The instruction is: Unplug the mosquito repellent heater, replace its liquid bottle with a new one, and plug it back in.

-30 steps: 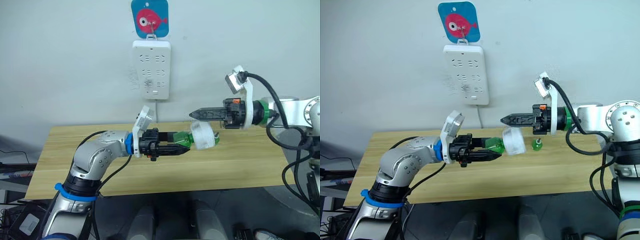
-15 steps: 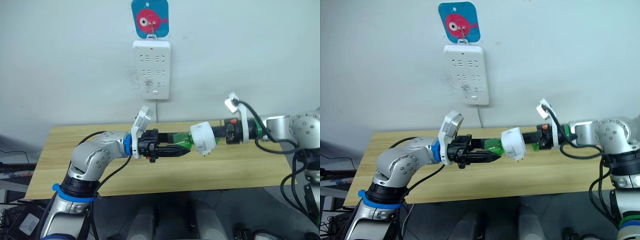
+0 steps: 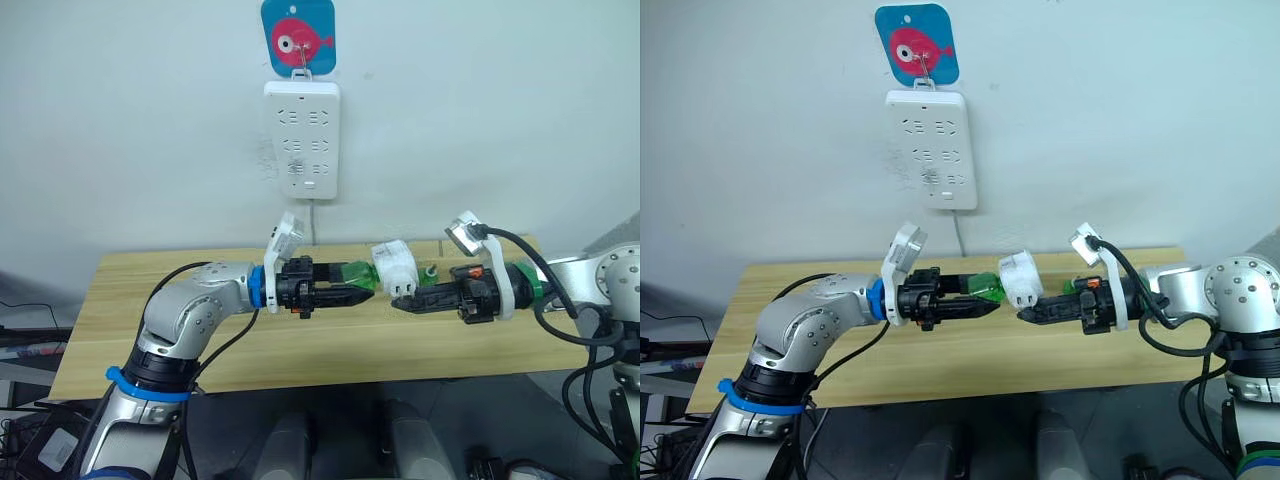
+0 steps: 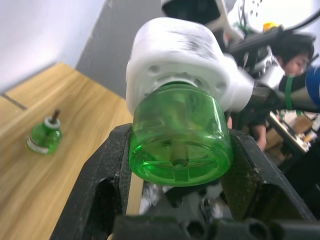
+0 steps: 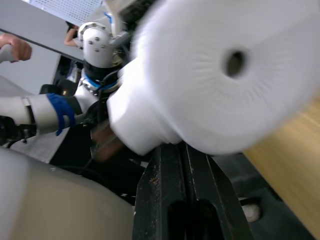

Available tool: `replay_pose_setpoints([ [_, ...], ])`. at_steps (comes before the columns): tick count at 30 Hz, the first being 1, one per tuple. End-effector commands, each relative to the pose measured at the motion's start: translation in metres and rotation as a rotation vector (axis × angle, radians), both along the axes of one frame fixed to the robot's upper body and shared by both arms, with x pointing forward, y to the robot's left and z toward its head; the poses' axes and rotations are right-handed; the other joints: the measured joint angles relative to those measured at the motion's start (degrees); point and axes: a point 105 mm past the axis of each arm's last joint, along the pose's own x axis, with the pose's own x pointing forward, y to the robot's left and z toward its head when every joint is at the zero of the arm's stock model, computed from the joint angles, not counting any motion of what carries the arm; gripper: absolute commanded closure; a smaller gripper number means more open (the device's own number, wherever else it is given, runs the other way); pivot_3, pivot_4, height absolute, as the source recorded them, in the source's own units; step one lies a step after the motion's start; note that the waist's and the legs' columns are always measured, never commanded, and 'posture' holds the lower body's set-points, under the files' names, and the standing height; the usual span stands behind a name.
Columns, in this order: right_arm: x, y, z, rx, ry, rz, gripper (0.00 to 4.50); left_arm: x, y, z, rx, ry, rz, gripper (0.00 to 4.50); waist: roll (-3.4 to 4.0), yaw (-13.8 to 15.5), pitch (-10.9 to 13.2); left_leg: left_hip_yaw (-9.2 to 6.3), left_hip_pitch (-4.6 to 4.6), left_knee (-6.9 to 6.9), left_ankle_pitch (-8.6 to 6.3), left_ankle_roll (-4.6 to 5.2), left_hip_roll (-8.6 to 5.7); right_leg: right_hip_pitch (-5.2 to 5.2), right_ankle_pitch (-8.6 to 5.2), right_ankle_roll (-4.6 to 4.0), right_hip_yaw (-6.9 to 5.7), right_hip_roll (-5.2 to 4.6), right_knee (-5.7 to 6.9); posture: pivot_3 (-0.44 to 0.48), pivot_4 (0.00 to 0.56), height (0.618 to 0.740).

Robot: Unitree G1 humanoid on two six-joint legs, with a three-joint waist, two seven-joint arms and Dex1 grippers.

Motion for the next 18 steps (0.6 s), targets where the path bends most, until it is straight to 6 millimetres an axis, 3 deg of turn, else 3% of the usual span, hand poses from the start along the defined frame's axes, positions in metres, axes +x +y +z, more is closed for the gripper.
replay_pose_setpoints([
  [1, 0.005, 0.001, 0.018, 0.084, -0.024, -0.03, 4.45, -0.011, -0.006, 0.005, -0.003, -0.047, -0.075, 2.28, 0.0, -0.02, 0.0, 0.01, 0.0, 0.0, 0.0, 0.0, 0.0, 0.0, 0.0, 0.0, 0.0, 0.0, 0.0, -0.128, 0.258, 0.74],
  [9, 0.015, 0.003, 0.035, 0.183, 0.039, -0.096, 4.45, -0.019, -0.004, 0.001, 0.027, -0.047, -0.125, 2.28, 0.0, -0.07, 0.0, 0.02, 0.0, 0.0, 0.0, 0.0, 0.01, 0.0, 0.0, 0.0, 0.01, -0.01, 0.0, -0.133, 0.255, 0.74],
  [18, -0.015, 0.006, 0.031, 0.098, 0.024, 0.032, 4.45, -0.011, -0.005, 0.011, -0.024, -0.04, -0.093, 2.28, 0.0, -0.04, 0.0, 0.03, -0.02, 0.0, -0.01, 0.01, 0.0, 0.01, 0.0, 0.0, -0.02, 0.01, -0.03, -0.127, 0.247, 0.74],
])
